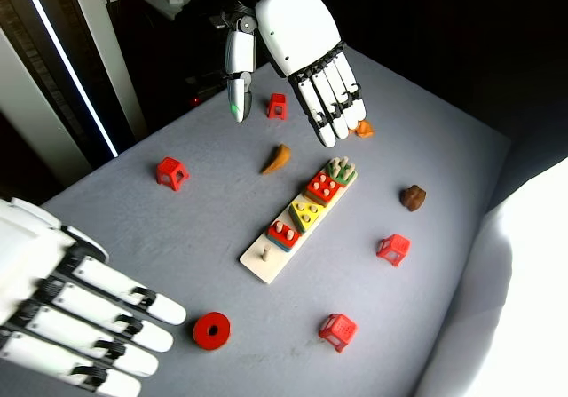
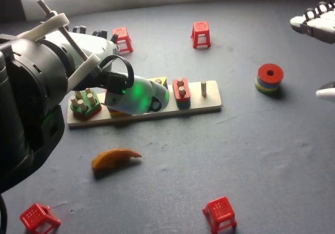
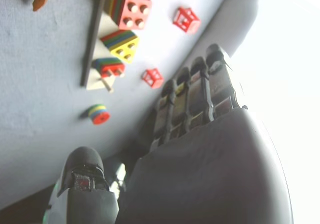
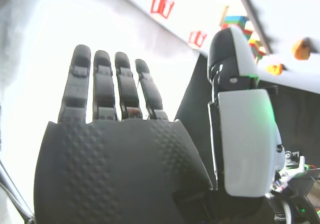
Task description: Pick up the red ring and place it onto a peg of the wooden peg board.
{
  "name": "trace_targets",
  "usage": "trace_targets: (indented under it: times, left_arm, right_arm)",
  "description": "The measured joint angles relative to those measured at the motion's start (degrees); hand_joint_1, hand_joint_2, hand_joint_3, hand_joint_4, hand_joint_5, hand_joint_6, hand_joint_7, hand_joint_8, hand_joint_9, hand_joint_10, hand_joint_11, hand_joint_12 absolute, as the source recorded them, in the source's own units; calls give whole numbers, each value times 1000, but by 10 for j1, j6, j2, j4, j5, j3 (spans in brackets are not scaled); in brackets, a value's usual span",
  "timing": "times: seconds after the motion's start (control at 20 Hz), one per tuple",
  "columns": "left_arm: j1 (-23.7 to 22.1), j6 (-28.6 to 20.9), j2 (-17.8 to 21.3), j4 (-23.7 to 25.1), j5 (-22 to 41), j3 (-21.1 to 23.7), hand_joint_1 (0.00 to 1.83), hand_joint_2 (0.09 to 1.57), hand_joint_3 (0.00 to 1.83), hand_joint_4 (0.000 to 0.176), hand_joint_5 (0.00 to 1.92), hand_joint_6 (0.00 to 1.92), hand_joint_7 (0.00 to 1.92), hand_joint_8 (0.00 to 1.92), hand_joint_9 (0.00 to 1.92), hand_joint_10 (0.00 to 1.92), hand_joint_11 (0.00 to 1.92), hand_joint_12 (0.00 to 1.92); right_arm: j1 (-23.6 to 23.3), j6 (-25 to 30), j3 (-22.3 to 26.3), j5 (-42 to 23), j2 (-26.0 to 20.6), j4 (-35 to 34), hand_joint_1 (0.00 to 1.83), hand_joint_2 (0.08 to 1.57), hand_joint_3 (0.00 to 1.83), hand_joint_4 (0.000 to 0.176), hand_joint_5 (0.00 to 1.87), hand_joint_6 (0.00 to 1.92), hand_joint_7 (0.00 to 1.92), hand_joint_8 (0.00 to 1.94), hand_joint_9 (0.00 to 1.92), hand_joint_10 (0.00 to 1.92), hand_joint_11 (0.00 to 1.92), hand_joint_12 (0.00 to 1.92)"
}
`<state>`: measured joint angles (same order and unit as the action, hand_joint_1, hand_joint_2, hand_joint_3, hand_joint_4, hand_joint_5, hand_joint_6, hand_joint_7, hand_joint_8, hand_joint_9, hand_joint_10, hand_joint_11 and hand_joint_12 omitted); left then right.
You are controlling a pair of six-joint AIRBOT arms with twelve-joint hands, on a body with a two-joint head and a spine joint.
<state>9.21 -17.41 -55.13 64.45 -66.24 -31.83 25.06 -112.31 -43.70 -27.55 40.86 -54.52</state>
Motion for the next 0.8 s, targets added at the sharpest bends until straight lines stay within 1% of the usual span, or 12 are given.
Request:
trace_targets:
  times: [0.15, 0.2, 0.25, 0.35, 0.5, 0.55, 0.65, 0.7, 0.8]
  left_arm:
    - [0, 0, 0, 0, 2, 0, 0, 1086, 11, 0, 38, 0, 40, 0, 31, 3, 11, 85]
    - [0, 0, 0, 0, 2, 0, 0, 1090, 12, 0, 36, 0, 39, 0, 27, 2, 5, 84]
    - [0, 0, 0, 0, 1, 0, 0, 1087, 10, 0, 51, 6, 43, 2, 31, 3, 6, 87]
    - [0, 0, 0, 0, 1, 0, 0, 1086, 9, 0, 54, 7, 45, 2, 32, 3, 6, 90]
    - [0, 0, 0, 0, 1, 0, 0, 1093, 11, 0, 49, 4, 37, 0, 26, 0, 0, 89]
    - [0, 0, 0, 0, 1, 0, 0, 1091, 10, 0, 51, 4, 44, 3, 32, 3, 3, 92]
    - [0, 0, 0, 0, 1, 0, 0, 1088, 8, 0, 52, 4, 46, 3, 36, 4, 7, 97]
    - [0, 0, 0, 0, 1, 0, 0, 1085, 6, 0, 51, 3, 39, 0, 26, 0, 1, 91]
    - [0, 0, 0, 0, 1, 0, 0, 1084, 5, 0, 51, 2, 38, 0, 24, 0, 0, 88]
  right_arm:
    - [-14, -7, -29, -2, 32, -1, 705, 1127, 16, 0, 14, 0, 45, 0, 47, 15, 0, 270]
    - [-19, -19, -43, 2, 47, -16, 707, 1128, 16, 0, 10, 0, 37, 0, 40, 12, 0, 268]
    - [-23, -25, -55, 8, 60, -29, 820, 1068, 0, 0, 19, 3, 49, 3, 58, 16, 0, 360]
    - [-31, -31, -81, 23, 80, -41, 852, 1049, 0, 0, 22, 3, 53, 3, 65, 15, 0, 402]
    - [-34, -35, -115, 36, 107, -80, 865, 1040, 0, 0, 29, 5, 55, 2, 67, 15, 0, 403]
    - [-34, -35, -127, 43, 115, -88, 908, 1031, 0, 0, 29, 4, 57, 2, 67, 13, 0, 366]
    - [-34, -41, -153, 56, 132, -115, 906, 1036, 0, 0, 19, 1, 47, 0, 58, 7, 0, 325]
    - [-34, -44, -161, 61, 140, -120, 919, 1015, 0, 0, 49, 10, 85, 10, 93, 18, 0, 438]
    - [-33, -46, -187, 71, 162, -140, 924, 1007, 0, 0, 60, 10, 97, 8, 104, 19, 0, 493]
